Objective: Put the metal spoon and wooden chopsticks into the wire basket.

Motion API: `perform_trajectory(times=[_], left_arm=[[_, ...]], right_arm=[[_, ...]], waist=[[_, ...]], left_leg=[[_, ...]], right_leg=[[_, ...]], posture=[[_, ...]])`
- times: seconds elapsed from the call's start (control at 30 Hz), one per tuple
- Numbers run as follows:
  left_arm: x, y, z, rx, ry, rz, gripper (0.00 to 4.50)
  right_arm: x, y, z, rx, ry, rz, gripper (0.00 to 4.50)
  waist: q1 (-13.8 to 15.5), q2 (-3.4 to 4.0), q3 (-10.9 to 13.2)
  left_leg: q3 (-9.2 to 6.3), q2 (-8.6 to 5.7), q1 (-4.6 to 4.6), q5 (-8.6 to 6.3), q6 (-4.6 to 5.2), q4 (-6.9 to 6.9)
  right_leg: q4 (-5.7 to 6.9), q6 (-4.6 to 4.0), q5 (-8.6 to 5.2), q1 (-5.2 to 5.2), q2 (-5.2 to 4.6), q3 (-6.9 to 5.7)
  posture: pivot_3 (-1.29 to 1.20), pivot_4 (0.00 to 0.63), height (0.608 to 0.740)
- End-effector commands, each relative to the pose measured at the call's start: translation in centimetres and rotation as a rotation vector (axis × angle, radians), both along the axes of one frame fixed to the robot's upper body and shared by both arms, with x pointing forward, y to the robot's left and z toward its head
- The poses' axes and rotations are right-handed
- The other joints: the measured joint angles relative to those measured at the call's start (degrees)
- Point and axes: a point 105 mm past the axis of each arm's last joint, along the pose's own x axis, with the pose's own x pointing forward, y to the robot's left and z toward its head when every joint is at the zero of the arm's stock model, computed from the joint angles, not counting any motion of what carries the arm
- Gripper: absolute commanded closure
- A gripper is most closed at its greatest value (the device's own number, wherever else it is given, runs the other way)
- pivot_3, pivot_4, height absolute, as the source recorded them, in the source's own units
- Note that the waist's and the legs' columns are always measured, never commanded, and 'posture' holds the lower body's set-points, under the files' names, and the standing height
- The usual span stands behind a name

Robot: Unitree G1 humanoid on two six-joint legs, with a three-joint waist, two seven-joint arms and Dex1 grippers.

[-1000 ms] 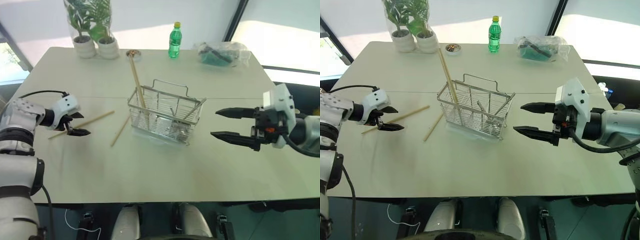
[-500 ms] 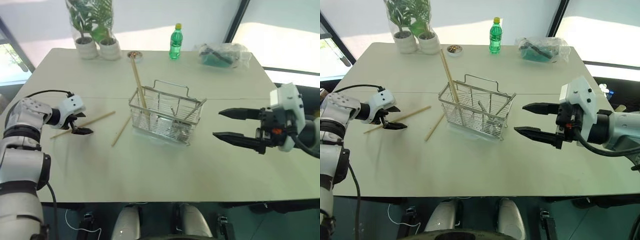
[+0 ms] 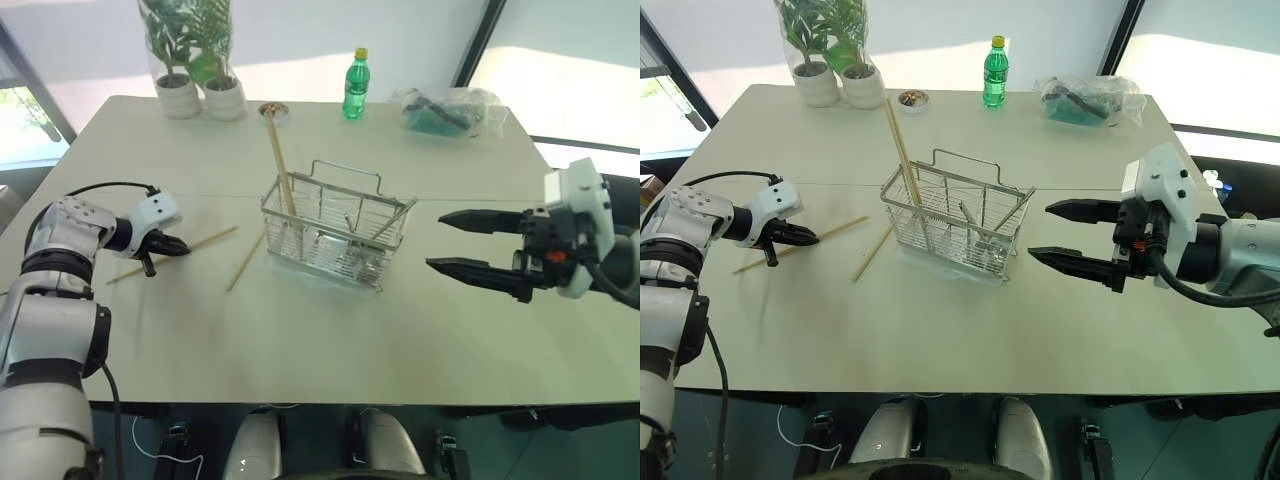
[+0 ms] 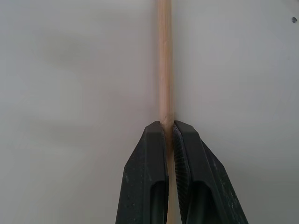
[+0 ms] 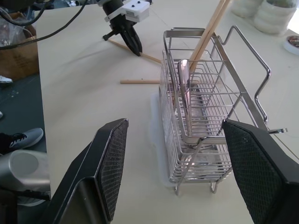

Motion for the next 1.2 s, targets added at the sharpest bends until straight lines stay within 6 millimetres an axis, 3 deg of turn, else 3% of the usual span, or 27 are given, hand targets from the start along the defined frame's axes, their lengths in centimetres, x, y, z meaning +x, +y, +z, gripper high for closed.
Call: perform_trajectory(times=[0.03, 0.23, 0.4, 0.53, 0.67, 0.77, 0.83, 0.93, 1.07, 1.2], left_arm=[[-0.4, 1.1, -0.1, 0.027, 0.018, 0.035, 4.46], [-0.1, 1.5, 0.9, 0.002, -0.045, 0.051, 4.46], [0.7, 2.0, 3.6, -0.095, -0.175, 0.104, 4.46], [2.1, 2.8, 8.6, -0.304, -0.409, 0.236, 4.46], [3.0, 2.3, 16.5, -0.699, -0.661, 0.330, 4.46], [2.5, -0.5, 22.5, -0.964, -0.791, 0.266, 4.46], [1.9, -2.1, 24.3, -1.056, -0.813, 0.234, 4.46], [1.1, -6.9, 26.8, -1.143, -0.851, 0.124, 4.46], [0.2, -12.8, 27.3, -1.196, -0.797, -0.023, 4.46], [0.1, -16.0, 26.2, -1.231, -0.725, -0.074, 4.46]], right_arm=[[-0.1, 0.0, 0.5, 0.002, -0.030, 0.010, 1.17], [0.2, -0.2, 0.2, -0.009, -0.037, 0.011, 1.17], [0.2, 0.1, 0.0, -0.001, -0.046, 0.017, 1.17], [0.2, 0.3, -0.4, 0.008, -0.048, 0.014, 1.17], [0.2, 0.4, -0.7, 0.020, -0.051, 0.007, 1.17], [0.2, 0.5, -0.9, 0.024, -0.051, 0.010, 1.17], [0.2, 0.6, -0.9, 0.026, -0.053, 0.014, 1.17], [0.4, 0.5, -0.8, 0.030, -0.060, 0.013, 1.17], [0.7, 0.3, -0.6, 0.031, -0.072, 0.005, 1.17], [0.6, 0.3, -0.7, 0.029, -0.078, 0.000, 1.17]], waist=[[0.0, 0.00, 0.0], [-0.1, -0.01, 0.0], [-0.1, -0.04, 0.0], [0.1, -0.08, 0.0], [0.2, -0.32, 0.1], [0.2, -0.36, 0.1], [0.1, -0.35, 0.1], [0.1, -0.34, 0.1], [0.1, -0.34, 0.1], [-0.1, -0.25, 0.1]], left_leg=[[0.00, 0.00, 0.00, 0.00, 0.00, 0.00], [0.00, 0.02, 0.00, 0.00, 0.00, 0.00], [-0.01, 0.04, -0.04, 0.00, 0.00, -0.01], [-0.02, 0.03, -0.07, 0.00, 0.00, 0.00], [-0.09, 0.03, -0.09, 0.00, 0.00, 0.02], [-0.15, 0.00, -0.10, 0.00, 0.00, 0.06], [-0.19, -0.02, -0.08, 0.00, 0.00, 0.09], [-0.19, -0.04, -0.03, 0.00, 0.00, 0.11], [-0.22, -0.03, 0.03, 0.01, -0.01, 0.18], [-0.23, -0.03, 0.07, 0.01, 0.00, 0.21]], right_leg=[[0.00, 0.00, 0.00, 0.00, 0.00, 0.00], [0.00, 0.00, 0.00, 0.00, 0.02, 0.00], [0.02, 0.02, 0.01, -0.07, 0.05, -0.01], [0.00, 0.14, 0.08, -0.06, 0.04, -0.02], [0.00, 0.20, 0.11, -0.03, 0.04, -0.06], [0.01, 0.24, 0.13, 0.07, 0.04, -0.09], [0.01, 0.47, 0.26, 0.14, 0.02, -0.08], [0.02, 0.51, 0.28, 0.19, 0.04, -0.07], [0.02, 0.51, 0.28, 0.29, 0.08, -0.08], [0.01, 0.51, 0.28, 0.32, 0.12, -0.06]], posture=[[0.00, 0.150, 0.717], [0.00, 0.150, 0.717], [0.00, 0.150, 0.717], [0.00, 0.150, 0.717], [0.00, 0.150, 0.717], [0.00, 0.150, 0.717], [0.00, 0.150, 0.717], [0.00, 0.150, 0.717], [0.00, 0.150, 0.717], [0.00, 0.150, 0.717]])
